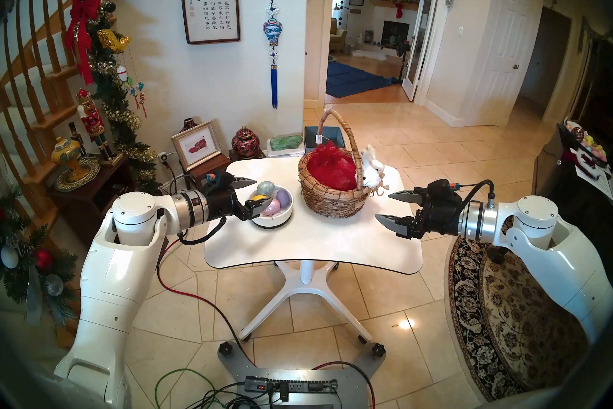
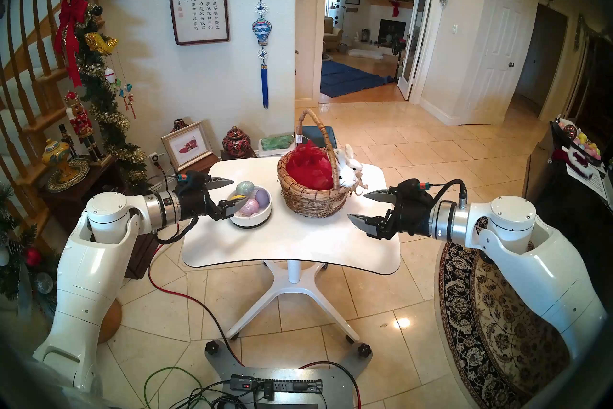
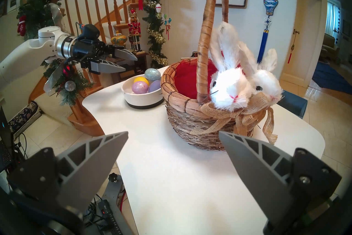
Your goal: Put easter egg into basket
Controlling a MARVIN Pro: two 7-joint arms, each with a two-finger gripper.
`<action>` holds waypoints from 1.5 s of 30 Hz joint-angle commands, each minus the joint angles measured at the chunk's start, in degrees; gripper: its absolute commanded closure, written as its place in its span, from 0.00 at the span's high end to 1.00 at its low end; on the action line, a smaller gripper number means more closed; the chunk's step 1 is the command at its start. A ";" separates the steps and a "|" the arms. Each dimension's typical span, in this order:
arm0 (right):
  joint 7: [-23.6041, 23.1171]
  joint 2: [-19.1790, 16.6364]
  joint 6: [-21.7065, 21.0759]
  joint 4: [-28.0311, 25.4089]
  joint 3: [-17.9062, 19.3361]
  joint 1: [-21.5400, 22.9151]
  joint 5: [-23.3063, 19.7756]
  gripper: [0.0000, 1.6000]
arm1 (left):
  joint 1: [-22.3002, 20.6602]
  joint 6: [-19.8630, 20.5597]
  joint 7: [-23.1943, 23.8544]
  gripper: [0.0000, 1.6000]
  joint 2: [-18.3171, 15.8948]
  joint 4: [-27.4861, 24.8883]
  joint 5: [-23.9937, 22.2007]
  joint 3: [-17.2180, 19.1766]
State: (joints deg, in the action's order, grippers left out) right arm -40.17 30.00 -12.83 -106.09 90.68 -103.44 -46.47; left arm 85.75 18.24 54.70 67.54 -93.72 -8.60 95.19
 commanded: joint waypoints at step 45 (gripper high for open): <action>0.05 -0.13 0.08 0.02 0.30 0.11 -0.09 1.00 | -24.27 7.92 8.75 1.00 -3.69 15.89 2.03 -10.01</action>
State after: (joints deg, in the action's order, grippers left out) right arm -40.17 29.98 -12.82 -106.06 90.57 -103.44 -46.48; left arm 66.85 27.22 62.56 63.92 -79.35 -6.96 86.05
